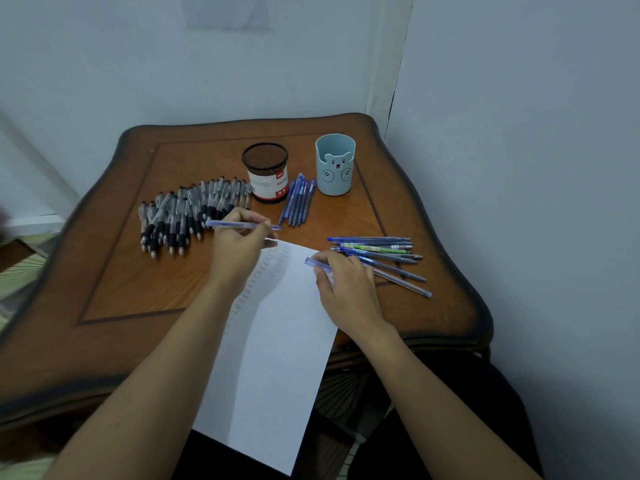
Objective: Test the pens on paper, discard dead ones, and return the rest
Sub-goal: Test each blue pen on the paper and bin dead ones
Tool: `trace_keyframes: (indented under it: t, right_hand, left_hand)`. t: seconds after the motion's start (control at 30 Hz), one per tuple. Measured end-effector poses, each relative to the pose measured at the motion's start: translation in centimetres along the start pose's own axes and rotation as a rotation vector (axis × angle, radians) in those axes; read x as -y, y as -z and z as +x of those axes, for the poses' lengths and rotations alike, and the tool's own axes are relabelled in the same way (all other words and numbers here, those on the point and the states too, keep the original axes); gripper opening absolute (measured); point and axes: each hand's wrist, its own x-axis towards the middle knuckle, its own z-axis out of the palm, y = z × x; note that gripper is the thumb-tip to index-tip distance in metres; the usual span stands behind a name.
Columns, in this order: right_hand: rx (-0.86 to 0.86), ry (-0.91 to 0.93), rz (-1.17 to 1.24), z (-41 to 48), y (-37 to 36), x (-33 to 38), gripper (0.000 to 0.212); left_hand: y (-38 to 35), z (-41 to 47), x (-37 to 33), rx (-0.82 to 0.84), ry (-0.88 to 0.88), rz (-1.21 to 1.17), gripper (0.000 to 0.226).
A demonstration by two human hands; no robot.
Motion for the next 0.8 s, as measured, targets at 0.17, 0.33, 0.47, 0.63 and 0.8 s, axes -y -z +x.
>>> trace_keyframes:
  t: [0.17,0.33,0.47,0.63,0.8]
  right_hand:
    - [-0.025,-0.059,0.224,-0.4,-0.1,0.8,0.019]
    - [-0.072,-0.034,0.268,-0.9,-0.1,1.3,0.02]
    - [-0.091,-0.002,0.241,-1.0,0.0,1.2,0.021]
    - [-0.083,-0.042,0.278,-1.1,0.3,1.4,0.023]
    - [-0.073,0.02,0.271,-1.0,0.4,1.8,0.023]
  left_hand:
    - [-0.4,-2.0,-1.2,0.114,-0.065,-0.015,0.016]
    - [-0.7,-3.1,-1.7,0.179,-0.069,0.025,0.011]
    - [-0.5,-3.5,-1.7,0.179,-0.062,-0.006,0.008]
    - [-0.3,-3.6,-1.5,0.117,-0.079,-0.027,0.011]
    - [-0.8,-4.3,-1.6,0.207,-0.066,0.04,0.019]
